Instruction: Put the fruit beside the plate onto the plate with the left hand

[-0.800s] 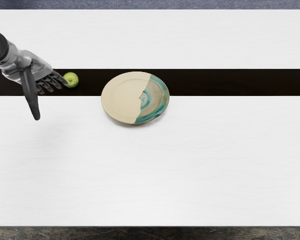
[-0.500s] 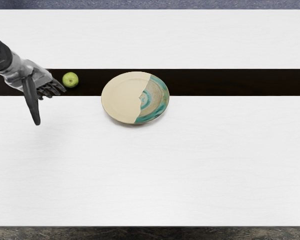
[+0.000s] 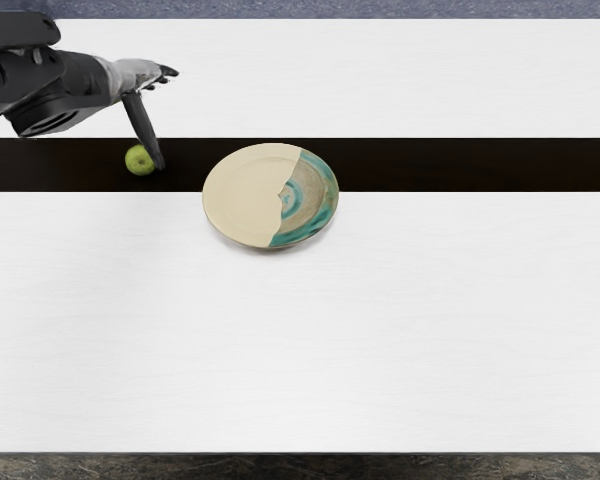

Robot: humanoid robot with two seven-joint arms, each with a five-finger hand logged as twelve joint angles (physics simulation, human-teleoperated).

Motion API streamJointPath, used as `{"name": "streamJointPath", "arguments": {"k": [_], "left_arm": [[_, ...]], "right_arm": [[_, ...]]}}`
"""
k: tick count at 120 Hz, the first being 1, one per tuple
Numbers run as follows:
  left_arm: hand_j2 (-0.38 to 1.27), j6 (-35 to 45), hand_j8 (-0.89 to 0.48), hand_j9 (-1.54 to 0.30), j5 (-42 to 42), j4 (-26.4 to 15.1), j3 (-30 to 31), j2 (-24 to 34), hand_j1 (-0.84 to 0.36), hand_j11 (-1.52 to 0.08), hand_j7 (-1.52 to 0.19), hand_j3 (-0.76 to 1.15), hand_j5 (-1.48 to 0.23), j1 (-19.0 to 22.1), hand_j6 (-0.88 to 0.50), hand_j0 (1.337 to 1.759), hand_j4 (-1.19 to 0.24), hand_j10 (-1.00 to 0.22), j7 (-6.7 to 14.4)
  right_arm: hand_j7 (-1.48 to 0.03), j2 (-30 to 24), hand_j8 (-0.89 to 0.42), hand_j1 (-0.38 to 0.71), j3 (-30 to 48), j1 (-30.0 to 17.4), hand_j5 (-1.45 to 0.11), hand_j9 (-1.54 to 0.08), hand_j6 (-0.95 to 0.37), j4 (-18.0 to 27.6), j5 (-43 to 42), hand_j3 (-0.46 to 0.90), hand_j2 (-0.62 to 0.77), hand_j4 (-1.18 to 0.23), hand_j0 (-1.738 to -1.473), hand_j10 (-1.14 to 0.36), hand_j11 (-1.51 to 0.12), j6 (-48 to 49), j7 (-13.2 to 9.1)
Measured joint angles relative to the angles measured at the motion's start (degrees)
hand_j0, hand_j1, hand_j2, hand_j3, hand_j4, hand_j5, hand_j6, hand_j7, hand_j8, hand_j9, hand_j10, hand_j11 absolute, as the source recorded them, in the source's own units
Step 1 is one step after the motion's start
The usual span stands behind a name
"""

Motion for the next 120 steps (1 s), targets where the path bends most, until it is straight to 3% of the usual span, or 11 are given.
{"name": "streamJointPath", "arguments": {"k": [31, 38, 61, 74, 92, 106, 120], "left_arm": [[0.00, 11.02, -0.01, -0.01, 1.49, 3.38, -0.18, -0.06, 0.34, -0.01, -0.01, 0.00, -0.01, 7.72, -0.01, 1.658, -0.01, -0.01, -0.16], [0.00, 12.44, -0.01, -0.01, 3.18, 6.30, 0.02, -2.99, 0.34, -0.01, -0.01, 0.00, -0.01, 11.85, -0.01, 1.658, -0.01, -0.01, -0.25], [0.00, 14.14, -0.01, -0.01, 7.02, 12.38, 2.46, -3.31, 0.34, -0.01, -0.01, 0.00, -0.01, 13.97, -0.01, 1.658, -0.01, -0.01, -0.36], [0.00, 14.39, -0.01, -0.01, 7.54, 14.56, 2.78, -6.28, 0.34, -0.01, -0.01, 0.00, -0.01, 15.06, -0.01, 1.658, -0.01, -0.01, -0.43], [0.00, 14.54, -0.01, -0.02, 7.72, 15.92, 0.36, -6.85, 0.34, -0.02, -0.02, 0.00, -0.02, 16.59, -0.01, 1.658, -0.01, -0.01, -0.52], [0.00, 14.61, -0.02, -0.02, 7.63, 19.40, -1.02, -8.33, 0.33, -0.02, -0.02, 0.00, -0.02, 20.63, -0.02, 1.658, -0.02, -0.02, -0.54], [0.00, 14.63, -0.02, -0.02, 7.61, 20.79, -2.14, -8.60, 0.33, -0.02, -0.02, 0.00, -0.02, 20.99, -0.02, 1.658, -0.02, -0.02, -0.55]], "right_arm": [[-0.02, 0.00, -0.01, -0.33, 0.00, 0.00, -0.02, -0.02, -0.01, -0.01, 0.00, 0.00, 0.00, -0.01, -1.658, -0.01, -0.02, 0.00, 0.00], [-0.02, 0.00, -0.01, -0.33, 0.00, 0.00, -0.02, -0.02, -0.01, -0.01, 0.00, 0.00, 0.00, -0.01, -1.658, -0.01, -0.02, 0.00, 0.00], [-0.02, 0.00, -0.01, -0.33, 0.00, 0.00, -0.02, -0.02, -0.01, -0.01, 0.00, 0.00, 0.00, -0.01, -1.658, -0.01, -0.02, 0.00, 0.00], [-0.02, 0.00, -0.01, -0.33, 0.00, 0.00, -0.02, -0.02, -0.01, -0.01, 0.00, 0.00, 0.00, -0.01, -1.658, -0.01, -0.02, 0.00, 0.00], [-0.02, 0.00, -0.01, -0.33, 0.00, 0.00, -0.02, -0.02, -0.01, 0.00, 0.00, 0.00, 0.00, -0.01, -1.658, -0.01, -0.02, 0.00, 0.00], [-0.02, 0.00, -0.01, -0.33, 0.00, 0.00, -0.02, -0.02, -0.01, 0.00, 0.00, 0.00, 0.00, -0.01, -1.658, -0.01, -0.02, 0.00, 0.00], [-0.02, 0.00, -0.01, -0.33, 0.00, 0.00, -0.02, -0.02, -0.01, 0.00, 0.00, 0.00, 0.00, -0.01, -1.658, -0.01, -0.02, 0.00, 0.00]]}}
